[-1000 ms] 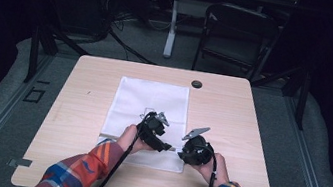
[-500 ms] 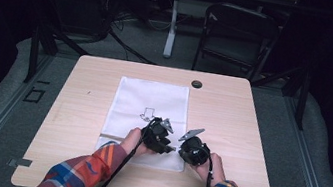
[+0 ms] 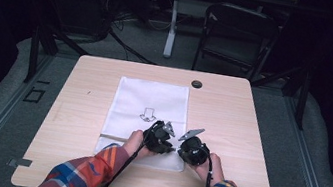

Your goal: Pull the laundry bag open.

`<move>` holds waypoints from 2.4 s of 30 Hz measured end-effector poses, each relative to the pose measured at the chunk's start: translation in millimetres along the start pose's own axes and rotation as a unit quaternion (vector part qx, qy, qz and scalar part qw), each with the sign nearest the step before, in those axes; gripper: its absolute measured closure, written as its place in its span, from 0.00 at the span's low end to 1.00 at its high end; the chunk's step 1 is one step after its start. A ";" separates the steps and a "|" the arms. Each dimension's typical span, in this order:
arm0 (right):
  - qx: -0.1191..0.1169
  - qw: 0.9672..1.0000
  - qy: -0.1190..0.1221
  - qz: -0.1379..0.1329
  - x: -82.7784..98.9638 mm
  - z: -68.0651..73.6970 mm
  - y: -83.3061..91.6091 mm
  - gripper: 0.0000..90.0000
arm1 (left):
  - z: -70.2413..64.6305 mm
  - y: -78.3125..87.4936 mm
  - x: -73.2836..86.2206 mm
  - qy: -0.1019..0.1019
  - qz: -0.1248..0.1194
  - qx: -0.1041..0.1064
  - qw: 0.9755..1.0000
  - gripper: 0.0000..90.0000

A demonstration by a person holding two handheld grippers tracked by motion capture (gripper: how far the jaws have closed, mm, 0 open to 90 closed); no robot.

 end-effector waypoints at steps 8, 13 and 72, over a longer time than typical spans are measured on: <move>0.019 1.000 0.000 -0.012 -4.0 -8.9 -2.6 1.00 | 1.0 0.1 1.4 -0.001 -0.004 0.006 1.000 0.89; 0.010 1.000 0.006 -0.014 -2.8 -8.7 -7.8 1.00 | 1.2 -0.1 1.6 -0.006 -0.005 0.006 1.000 0.89; 0.005 0.999 0.005 -0.032 0.5 -7.1 -8.4 1.00 | 3.1 1.1 -3.4 -0.016 0.002 0.025 1.000 0.90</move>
Point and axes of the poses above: each handheld gripper's, and its own axes: y roughly backward along the jaws, x roughly out of its underside, z roughly to its left, the point moved 6 cm from there along -y, roughly forward along the jaws, and after that the axes turned 12 degrees about y, right-handed, at the moved point
